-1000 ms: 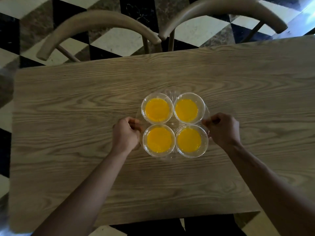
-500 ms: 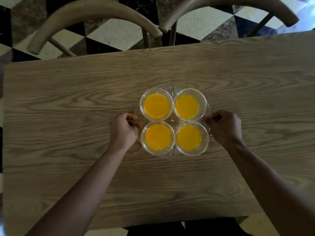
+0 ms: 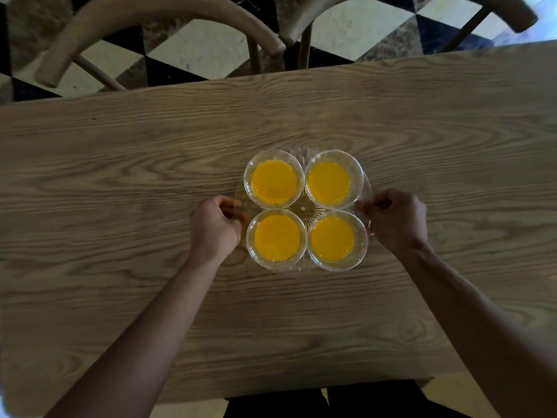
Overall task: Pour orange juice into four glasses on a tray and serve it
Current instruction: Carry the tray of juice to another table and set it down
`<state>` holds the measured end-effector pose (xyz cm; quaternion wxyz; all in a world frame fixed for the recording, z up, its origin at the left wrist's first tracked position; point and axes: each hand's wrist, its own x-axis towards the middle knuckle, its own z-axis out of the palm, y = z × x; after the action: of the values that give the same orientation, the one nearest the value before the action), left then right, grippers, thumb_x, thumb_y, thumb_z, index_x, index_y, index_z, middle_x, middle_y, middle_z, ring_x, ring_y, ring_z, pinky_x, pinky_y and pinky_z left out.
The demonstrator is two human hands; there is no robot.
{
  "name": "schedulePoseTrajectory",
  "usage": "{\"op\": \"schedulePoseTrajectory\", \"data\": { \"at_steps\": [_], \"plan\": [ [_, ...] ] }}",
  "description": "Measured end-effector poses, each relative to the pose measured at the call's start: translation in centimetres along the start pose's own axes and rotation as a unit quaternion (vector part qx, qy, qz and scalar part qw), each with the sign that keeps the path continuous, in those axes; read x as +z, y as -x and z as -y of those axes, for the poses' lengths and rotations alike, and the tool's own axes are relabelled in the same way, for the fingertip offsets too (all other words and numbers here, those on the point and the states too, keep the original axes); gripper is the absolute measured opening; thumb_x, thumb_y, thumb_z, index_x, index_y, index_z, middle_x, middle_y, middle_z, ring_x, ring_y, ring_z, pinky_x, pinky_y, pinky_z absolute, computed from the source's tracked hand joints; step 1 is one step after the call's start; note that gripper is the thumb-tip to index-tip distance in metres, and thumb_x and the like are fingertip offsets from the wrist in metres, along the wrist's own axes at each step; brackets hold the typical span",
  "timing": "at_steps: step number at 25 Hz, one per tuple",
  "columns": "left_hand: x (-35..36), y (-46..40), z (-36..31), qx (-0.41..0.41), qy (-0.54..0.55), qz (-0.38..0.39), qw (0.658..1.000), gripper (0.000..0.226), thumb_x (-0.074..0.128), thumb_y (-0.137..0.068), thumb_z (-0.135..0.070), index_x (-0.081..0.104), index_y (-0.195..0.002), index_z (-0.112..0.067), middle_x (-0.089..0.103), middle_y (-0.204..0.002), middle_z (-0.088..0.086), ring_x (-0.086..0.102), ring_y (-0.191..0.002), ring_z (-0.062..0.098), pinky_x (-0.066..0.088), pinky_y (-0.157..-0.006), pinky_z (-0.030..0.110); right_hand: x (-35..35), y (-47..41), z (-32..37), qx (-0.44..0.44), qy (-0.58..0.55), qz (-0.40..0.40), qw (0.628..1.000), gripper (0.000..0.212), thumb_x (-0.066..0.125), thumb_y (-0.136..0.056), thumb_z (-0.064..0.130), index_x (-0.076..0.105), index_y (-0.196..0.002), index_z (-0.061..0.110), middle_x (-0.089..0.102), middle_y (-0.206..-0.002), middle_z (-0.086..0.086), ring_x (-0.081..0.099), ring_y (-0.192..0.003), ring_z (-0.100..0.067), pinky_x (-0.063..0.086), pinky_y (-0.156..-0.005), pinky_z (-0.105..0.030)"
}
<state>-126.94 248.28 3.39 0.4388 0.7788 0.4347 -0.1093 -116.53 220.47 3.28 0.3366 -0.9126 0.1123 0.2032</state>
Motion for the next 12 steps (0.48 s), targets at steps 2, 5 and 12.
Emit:
{"op": "schedulePoseTrajectory", "data": {
  "at_steps": [2, 5, 12],
  "plan": [
    [0.16, -0.03, 0.08, -0.004, 0.005, 0.002, 1.000, 0.027, 0.067, -0.085, 0.012, 0.073, -0.102, -0.009, 0.078, -0.088, 0.004, 0.076, -0.080, 0.021, 0.065, -0.076, 0.043, 0.12, -0.04, -0.21, -0.003, 0.001, -0.001, 1.000, 0.016, 0.081, -0.084, 0.031, 0.075, -0.078, 0.016, 0.074, -0.068, 0.001, 0.074, -0.066, -0.023, 0.063, -0.073, -0.045],
    [0.36, 0.08, 0.08, -0.007, 0.007, 0.004, 1.000, 0.031, 0.060, -0.085, 0.015, 0.072, -0.103, -0.008, 0.076, -0.085, 0.002, 0.074, -0.077, 0.018, 0.063, -0.076, 0.039, 0.18, -0.12, -0.39, 0.001, 0.001, 0.000, 1.000, 0.015, 0.081, -0.084, 0.029, 0.076, -0.080, 0.016, 0.075, -0.071, 0.000, 0.074, -0.067, -0.024, 0.063, -0.071, -0.046],
    [0.50, -0.32, 0.59, -0.013, 0.019, 0.014, 1.000, 0.033, 0.059, -0.085, 0.017, 0.071, -0.100, -0.010, 0.075, -0.084, 0.002, 0.072, -0.074, 0.018, 0.059, -0.065, 0.034, 0.27, -0.04, -0.38, 0.000, 0.004, -0.007, 1.000, 0.016, 0.080, -0.084, 0.029, 0.075, -0.080, 0.014, 0.073, -0.071, 0.000, 0.073, -0.069, -0.023, 0.062, -0.071, -0.042]
  ]
}}
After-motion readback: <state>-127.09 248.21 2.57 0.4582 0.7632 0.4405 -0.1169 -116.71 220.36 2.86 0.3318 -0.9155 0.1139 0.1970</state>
